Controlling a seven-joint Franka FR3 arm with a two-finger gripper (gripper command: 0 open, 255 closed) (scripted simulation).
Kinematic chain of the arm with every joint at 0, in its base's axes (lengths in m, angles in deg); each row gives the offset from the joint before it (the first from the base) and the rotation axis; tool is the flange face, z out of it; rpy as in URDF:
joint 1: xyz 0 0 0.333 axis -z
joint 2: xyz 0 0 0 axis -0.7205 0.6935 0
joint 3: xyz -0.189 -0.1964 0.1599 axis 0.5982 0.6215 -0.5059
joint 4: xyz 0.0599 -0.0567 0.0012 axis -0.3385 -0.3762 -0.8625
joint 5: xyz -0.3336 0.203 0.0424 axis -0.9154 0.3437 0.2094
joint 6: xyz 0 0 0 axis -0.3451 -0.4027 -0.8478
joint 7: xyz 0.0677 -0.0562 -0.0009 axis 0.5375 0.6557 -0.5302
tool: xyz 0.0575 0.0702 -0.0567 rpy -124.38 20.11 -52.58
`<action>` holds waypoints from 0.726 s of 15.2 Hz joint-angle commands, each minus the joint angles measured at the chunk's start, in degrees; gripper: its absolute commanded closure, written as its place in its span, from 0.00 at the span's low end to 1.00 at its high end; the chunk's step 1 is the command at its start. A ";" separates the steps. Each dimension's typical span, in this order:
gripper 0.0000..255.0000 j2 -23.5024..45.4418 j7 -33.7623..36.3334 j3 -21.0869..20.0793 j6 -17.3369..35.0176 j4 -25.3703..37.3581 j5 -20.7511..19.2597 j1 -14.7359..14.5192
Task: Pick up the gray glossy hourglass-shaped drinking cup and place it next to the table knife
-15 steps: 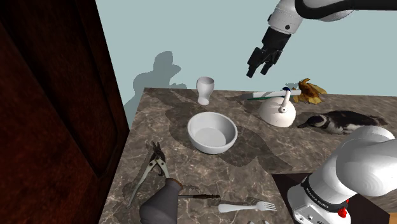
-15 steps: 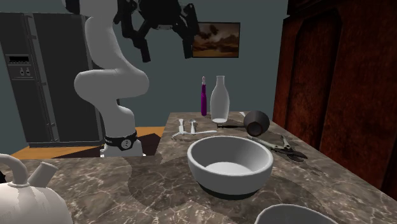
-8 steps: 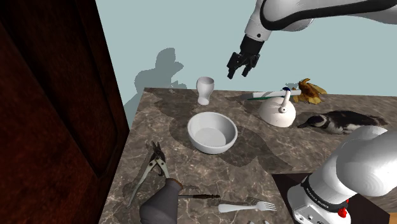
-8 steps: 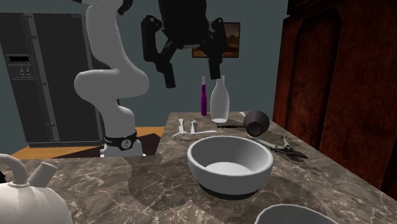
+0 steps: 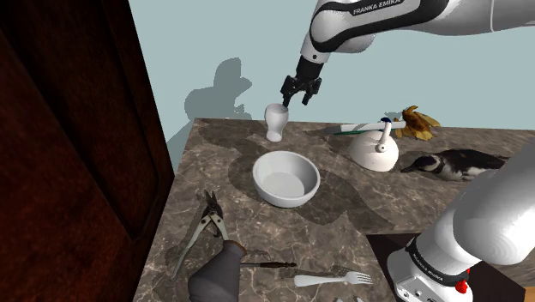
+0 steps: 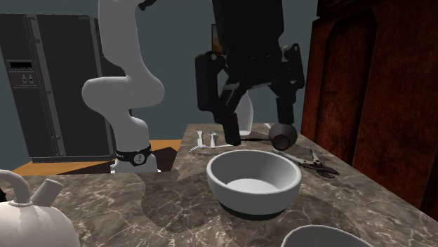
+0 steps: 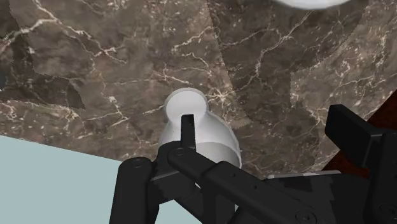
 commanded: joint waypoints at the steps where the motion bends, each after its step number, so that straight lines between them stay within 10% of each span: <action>1: 0.00 4.79 0.05 0.01 1.19 3.61 0.51 -0.04; 11: 0.00 23.73 0.52 -0.20 3.17 20.68 2.26 0.25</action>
